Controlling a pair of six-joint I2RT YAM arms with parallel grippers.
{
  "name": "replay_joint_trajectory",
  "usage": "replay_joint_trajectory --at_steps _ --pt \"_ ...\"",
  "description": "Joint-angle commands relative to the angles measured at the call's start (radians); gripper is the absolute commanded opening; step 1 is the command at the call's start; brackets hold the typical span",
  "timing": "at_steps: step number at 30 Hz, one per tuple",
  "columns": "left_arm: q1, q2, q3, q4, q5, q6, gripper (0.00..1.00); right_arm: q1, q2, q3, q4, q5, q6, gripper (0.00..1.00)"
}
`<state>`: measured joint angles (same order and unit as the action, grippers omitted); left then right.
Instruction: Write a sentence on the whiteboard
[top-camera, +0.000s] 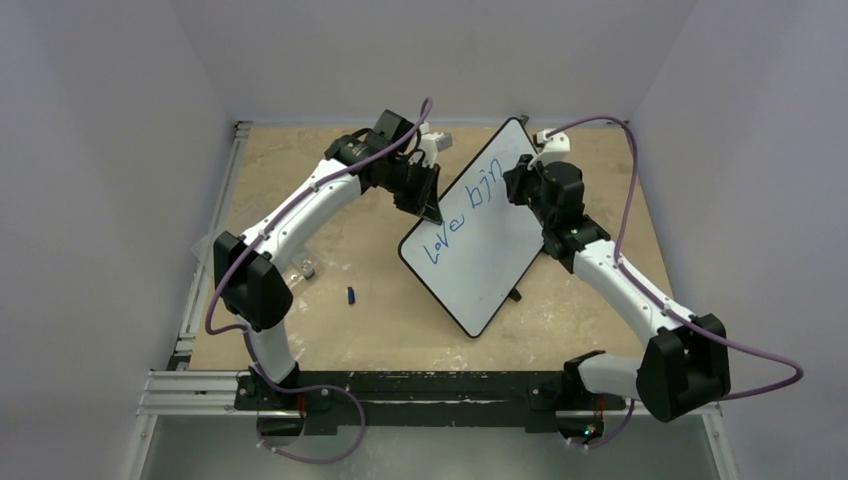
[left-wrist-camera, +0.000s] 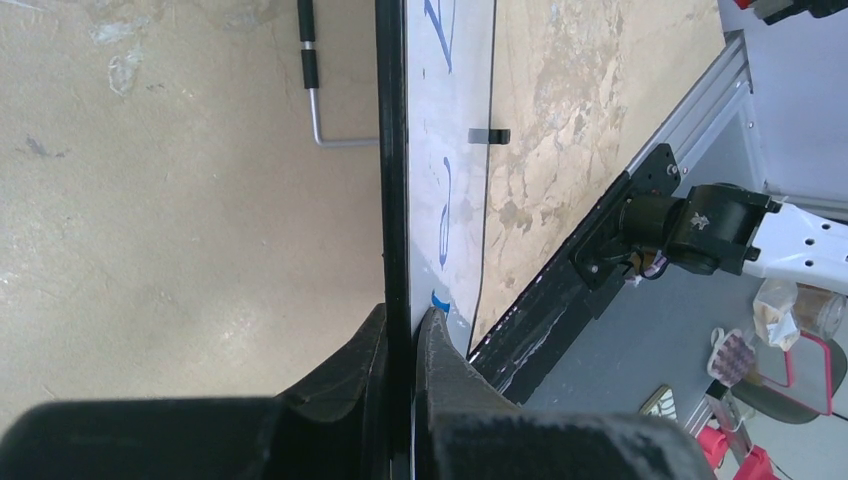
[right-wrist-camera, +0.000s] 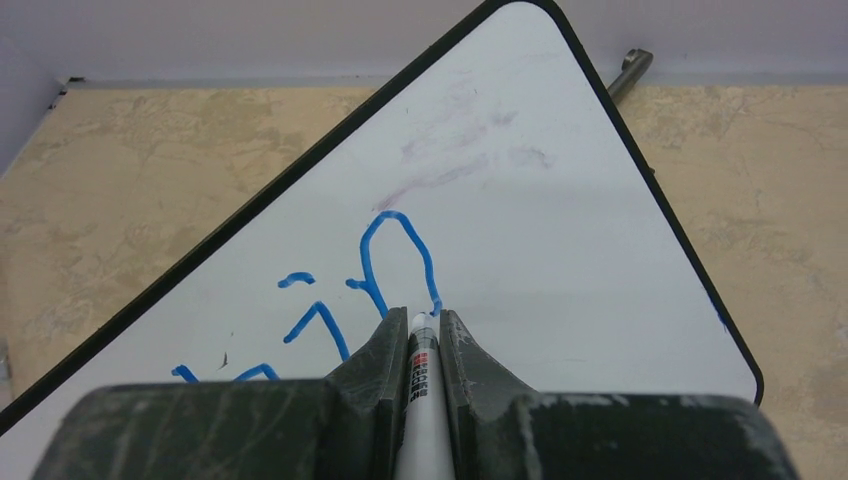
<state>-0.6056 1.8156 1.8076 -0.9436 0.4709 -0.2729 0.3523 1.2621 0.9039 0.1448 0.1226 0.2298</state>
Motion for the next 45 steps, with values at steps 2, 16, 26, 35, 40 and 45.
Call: replay_joint_trajectory --at_steps 2,16,26,35,40,45 --pt "-0.032 0.001 -0.025 -0.029 -0.154 0.123 0.00 -0.001 -0.040 0.071 -0.005 0.038 -0.032 0.00" --pt "-0.041 -0.001 -0.031 -0.029 -0.160 0.127 0.00 -0.065 0.046 0.150 0.016 0.017 -0.025 0.00" --pt "-0.042 0.003 -0.030 -0.032 -0.159 0.127 0.00 -0.102 0.116 0.203 0.031 -0.019 -0.018 0.00" --pt "-0.042 0.008 -0.030 -0.030 -0.154 0.128 0.00 -0.105 0.151 0.231 0.044 -0.096 0.002 0.00" --pt "-0.043 0.008 -0.029 -0.030 -0.153 0.126 0.00 -0.105 0.140 0.220 0.048 -0.137 0.014 0.00" --pt "-0.043 0.007 -0.029 -0.030 -0.155 0.127 0.00 -0.106 0.113 0.187 0.051 -0.177 0.026 0.00"
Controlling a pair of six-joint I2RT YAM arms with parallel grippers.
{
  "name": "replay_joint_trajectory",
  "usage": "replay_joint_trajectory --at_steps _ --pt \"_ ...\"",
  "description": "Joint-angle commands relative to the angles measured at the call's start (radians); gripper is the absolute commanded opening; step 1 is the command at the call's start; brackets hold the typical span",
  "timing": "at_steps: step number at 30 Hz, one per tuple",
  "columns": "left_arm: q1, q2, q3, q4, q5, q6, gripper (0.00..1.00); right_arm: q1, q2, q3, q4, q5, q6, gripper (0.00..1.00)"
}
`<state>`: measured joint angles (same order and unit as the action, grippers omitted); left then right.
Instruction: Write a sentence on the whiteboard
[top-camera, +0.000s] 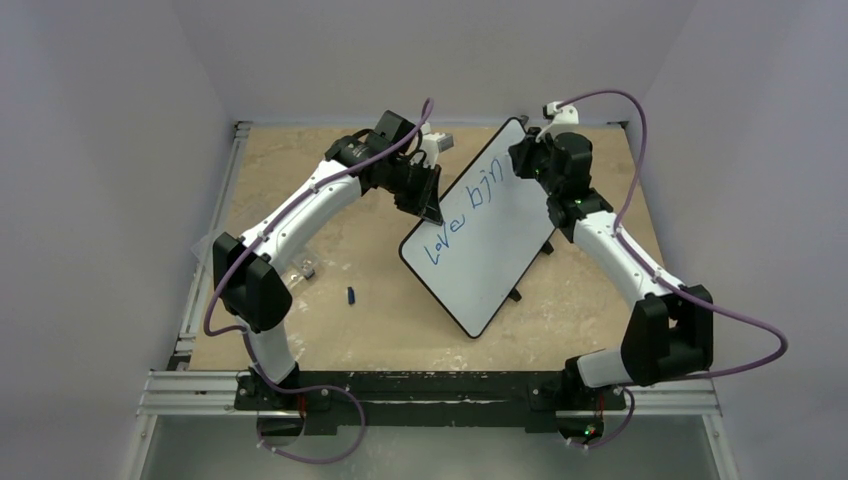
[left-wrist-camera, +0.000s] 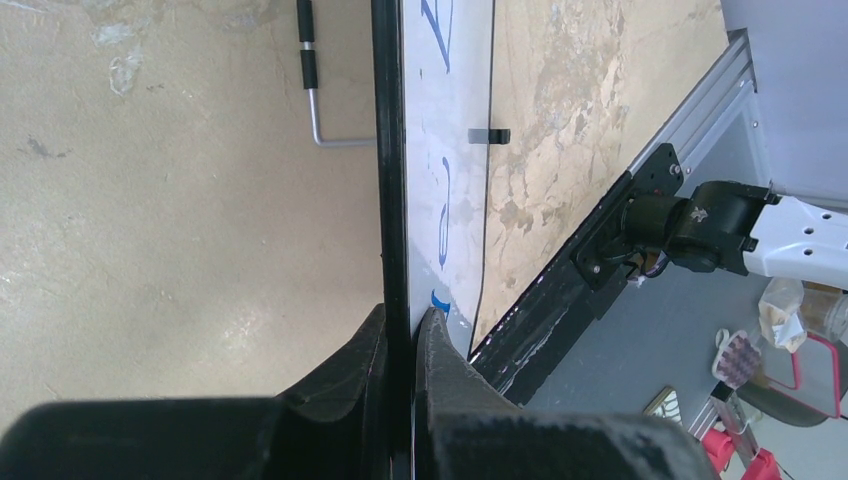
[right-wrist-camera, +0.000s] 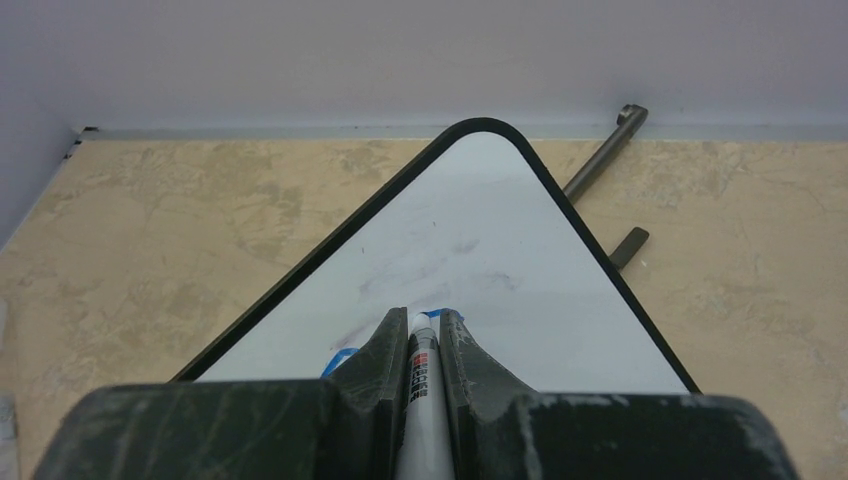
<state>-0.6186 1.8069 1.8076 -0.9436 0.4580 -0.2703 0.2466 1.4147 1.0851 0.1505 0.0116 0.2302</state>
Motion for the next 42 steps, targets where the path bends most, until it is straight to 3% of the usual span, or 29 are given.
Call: replay_joint_trajectory --at_steps 1,17,42 --pt "-0.031 0.014 -0.028 -0.030 -0.143 0.125 0.00 -0.001 -0.044 -0.003 0.045 -0.078 0.028 0.00" --pt "-0.032 0.007 -0.028 -0.030 -0.140 0.123 0.00 0.000 -0.069 -0.097 0.004 -0.050 0.066 0.00" --pt "-0.038 0.016 -0.029 -0.031 -0.141 0.125 0.00 -0.006 0.086 0.140 -0.049 -0.002 0.034 0.00"
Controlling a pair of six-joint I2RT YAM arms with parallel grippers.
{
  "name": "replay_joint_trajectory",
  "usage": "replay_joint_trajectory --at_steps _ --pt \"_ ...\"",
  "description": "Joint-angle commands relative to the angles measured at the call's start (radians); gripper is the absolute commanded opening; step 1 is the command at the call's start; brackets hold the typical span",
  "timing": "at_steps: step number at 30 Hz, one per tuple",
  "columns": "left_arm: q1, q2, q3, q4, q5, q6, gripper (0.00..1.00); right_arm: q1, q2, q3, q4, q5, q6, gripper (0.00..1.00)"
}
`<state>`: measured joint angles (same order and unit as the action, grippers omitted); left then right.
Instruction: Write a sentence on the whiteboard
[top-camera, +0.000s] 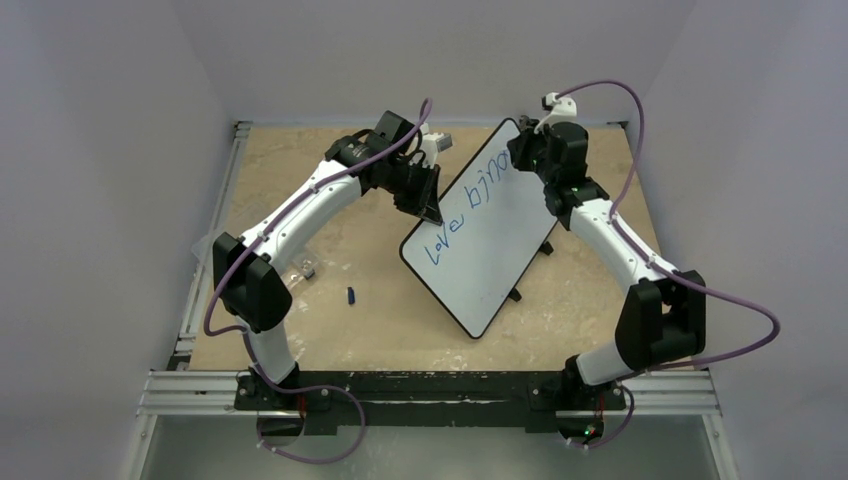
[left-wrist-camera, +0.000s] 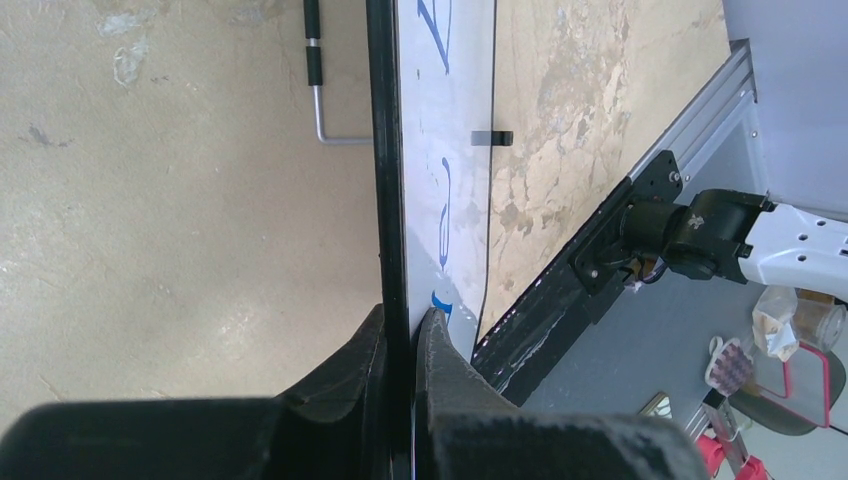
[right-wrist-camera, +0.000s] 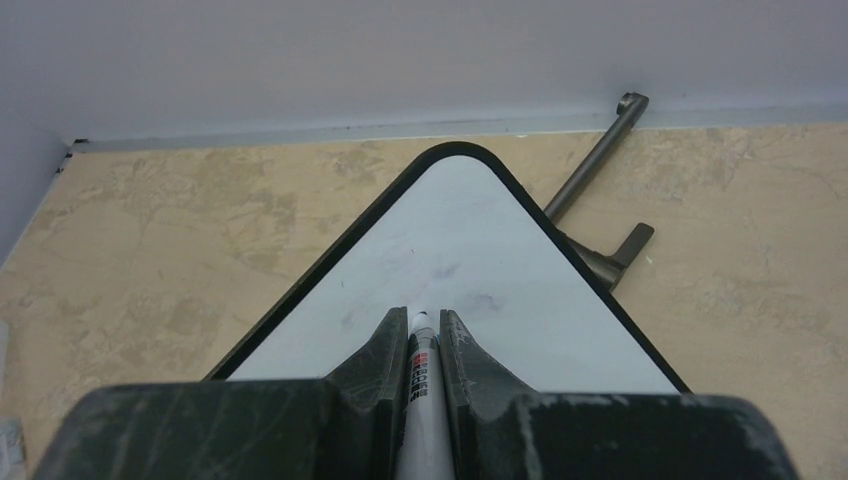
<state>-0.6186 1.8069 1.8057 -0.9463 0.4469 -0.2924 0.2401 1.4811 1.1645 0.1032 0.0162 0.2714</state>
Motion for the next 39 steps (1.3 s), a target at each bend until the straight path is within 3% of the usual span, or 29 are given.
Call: replay_joint_trajectory --at_steps 1,20,39 --pt "-0.037 0.016 -0.027 -0.028 -0.129 0.147 0.00 0.001 0.023 0.066 -0.002 -0.008 -0.007 0.00" --pt "-0.042 0.019 -0.028 -0.030 -0.132 0.148 0.00 0.000 0.023 0.097 0.000 -0.053 0.003 0.00" --pt "-0.045 0.014 -0.028 -0.030 -0.139 0.148 0.00 0.000 -0.035 -0.056 0.023 -0.038 0.014 0.00"
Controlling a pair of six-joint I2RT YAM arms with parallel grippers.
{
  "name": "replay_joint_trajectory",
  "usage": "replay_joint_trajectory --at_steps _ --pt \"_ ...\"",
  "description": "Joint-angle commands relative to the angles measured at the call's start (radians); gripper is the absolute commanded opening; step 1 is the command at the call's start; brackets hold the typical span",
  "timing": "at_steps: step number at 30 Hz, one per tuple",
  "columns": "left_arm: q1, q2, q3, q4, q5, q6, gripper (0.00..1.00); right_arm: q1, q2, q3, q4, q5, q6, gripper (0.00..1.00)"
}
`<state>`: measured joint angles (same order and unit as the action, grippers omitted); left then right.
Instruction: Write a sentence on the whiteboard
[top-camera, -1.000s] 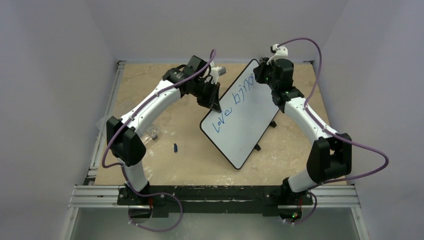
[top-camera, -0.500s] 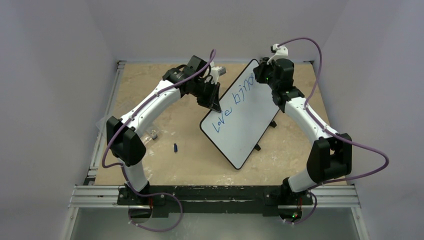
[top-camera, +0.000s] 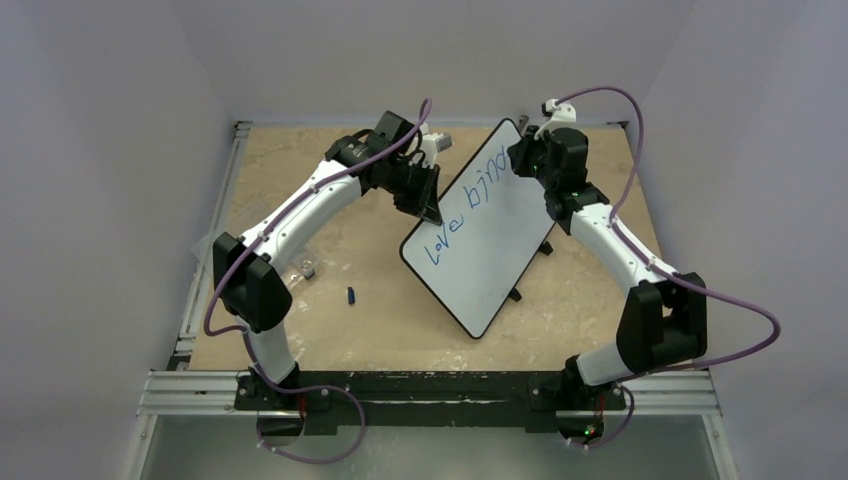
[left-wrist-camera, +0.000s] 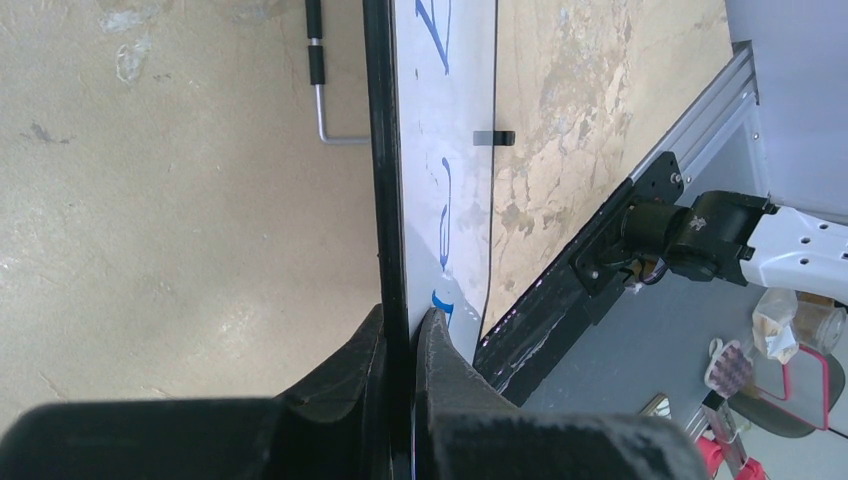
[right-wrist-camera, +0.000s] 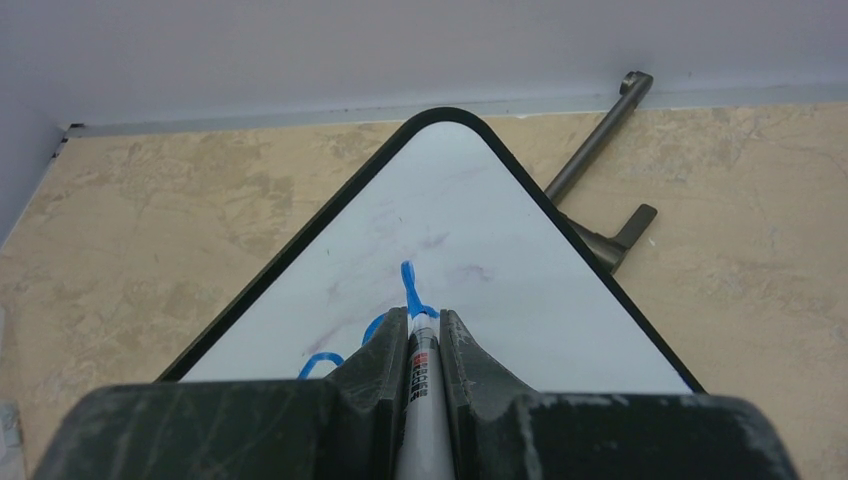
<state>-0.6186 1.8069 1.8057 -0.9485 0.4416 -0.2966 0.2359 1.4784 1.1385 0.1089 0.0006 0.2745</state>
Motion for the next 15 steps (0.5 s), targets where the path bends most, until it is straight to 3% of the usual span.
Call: replay_joint_trajectory --at_steps 1,15 --pt "-0.044 0.013 -0.028 -0.029 -0.134 0.152 0.00 0.005 -0.034 -0.035 0.017 -0.016 0.008 0.00" --pt "-0.046 0.012 -0.028 -0.029 -0.136 0.152 0.00 -0.001 -0.039 -0.036 -0.030 0.074 -0.036 0.00"
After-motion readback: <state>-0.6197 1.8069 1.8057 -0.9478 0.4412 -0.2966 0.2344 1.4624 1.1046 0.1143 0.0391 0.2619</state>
